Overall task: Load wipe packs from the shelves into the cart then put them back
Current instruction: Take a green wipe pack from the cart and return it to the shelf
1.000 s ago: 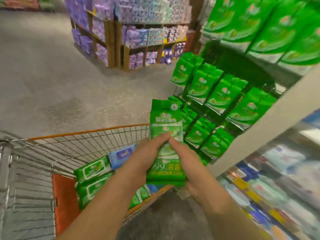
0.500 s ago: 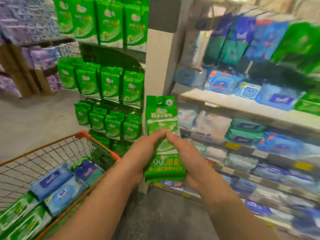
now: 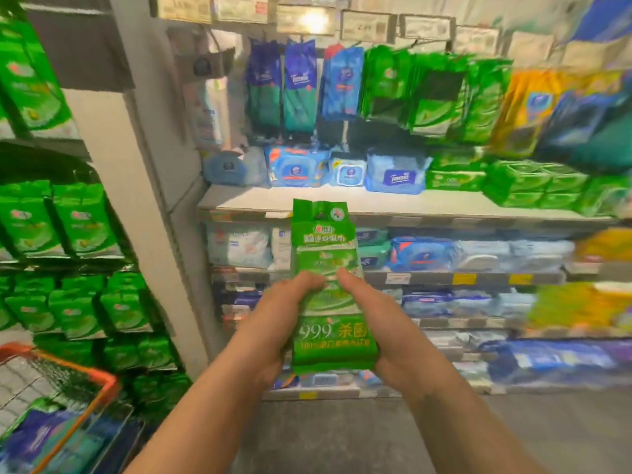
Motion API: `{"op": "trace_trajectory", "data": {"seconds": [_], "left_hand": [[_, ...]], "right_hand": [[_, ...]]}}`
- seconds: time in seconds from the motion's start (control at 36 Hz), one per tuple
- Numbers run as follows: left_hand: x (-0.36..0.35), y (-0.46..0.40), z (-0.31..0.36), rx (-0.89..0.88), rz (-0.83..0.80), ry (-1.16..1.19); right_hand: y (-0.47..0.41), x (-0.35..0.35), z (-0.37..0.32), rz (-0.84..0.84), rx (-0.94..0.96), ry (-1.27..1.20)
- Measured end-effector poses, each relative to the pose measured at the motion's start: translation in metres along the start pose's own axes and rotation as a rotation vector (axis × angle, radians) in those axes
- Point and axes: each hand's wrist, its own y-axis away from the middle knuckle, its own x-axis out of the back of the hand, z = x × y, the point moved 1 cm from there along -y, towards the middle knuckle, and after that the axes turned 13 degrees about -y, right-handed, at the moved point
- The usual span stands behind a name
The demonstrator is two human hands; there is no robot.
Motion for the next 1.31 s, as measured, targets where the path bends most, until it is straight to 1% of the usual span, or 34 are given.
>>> {"op": "trace_trajectory", "data": {"seconds": [0.17, 0.22, 0.39, 0.47, 0.61, 0.69, 0.83, 0.92, 1.0, 1.03, 1.06, 1.11, 1.17, 1.22, 1.31], "left_hand": [[-0.041, -0.037, 0.017, -0.063, -0.102, 0.076], [-0.050, -0.041, 0.017, -0.084, -0.139, 0.103], [-0.085, -0.102, 0.041, -0.112, -0.317, 0.086], [-0.099, -0.133, 0.053, -0.113, -0.383, 0.114], [-0.123, -0.176, 0.073, -0.085, -0.561, 0.204], [-0.135, -0.194, 0.083, -0.069, -0.654, 0.217], [-0.157, -0.217, 0.097, -0.034, -0.726, 0.201], [-0.168, -0.235, 0.098, -0.016, -0.772, 0.221], [-0.182, -0.252, 0.099, -0.029, -0.877, 0.243], [-0.189, -0.257, 0.101, -0.043, -0.890, 0.220], [-0.196, -0.261, 0.104, -0.065, -0.871, 0.184], [-0.211, -0.268, 0.110, -0.091, -0.775, 0.121], [-0.227, -0.273, 0.118, -0.083, -0.686, 0.100], [-0.246, -0.275, 0.125, -0.085, -0.630, 0.088], [-0.274, -0.280, 0.136, -0.117, -0.570, 0.057]], "right_hand": [[-0.006, 0.031, -0.035, 0.135, 0.060, -0.092], [-0.006, 0.035, -0.046, 0.144, 0.075, -0.138], [-0.028, 0.065, -0.088, 0.225, 0.191, -0.157], [-0.043, 0.075, -0.109, 0.279, 0.222, -0.167], [-0.064, 0.088, -0.138, 0.326, 0.281, -0.198], [-0.073, 0.098, -0.153, 0.338, 0.310, -0.194], [-0.084, 0.117, -0.173, 0.371, 0.336, -0.179], [-0.090, 0.132, -0.187, 0.446, 0.368, -0.085], [-0.095, 0.151, -0.201, 0.514, 0.391, -0.022], [-0.097, 0.160, -0.207, 0.530, 0.393, -0.011], [-0.098, 0.166, -0.212, 0.544, 0.398, -0.002], [-0.099, 0.179, -0.223, 0.546, 0.424, 0.009], [-0.101, 0.194, -0.235, 0.510, 0.433, 0.010], [-0.100, 0.210, -0.250, 0.514, 0.452, 0.020], [-0.103, 0.234, -0.274, 0.462, 0.471, 0.003]]}}
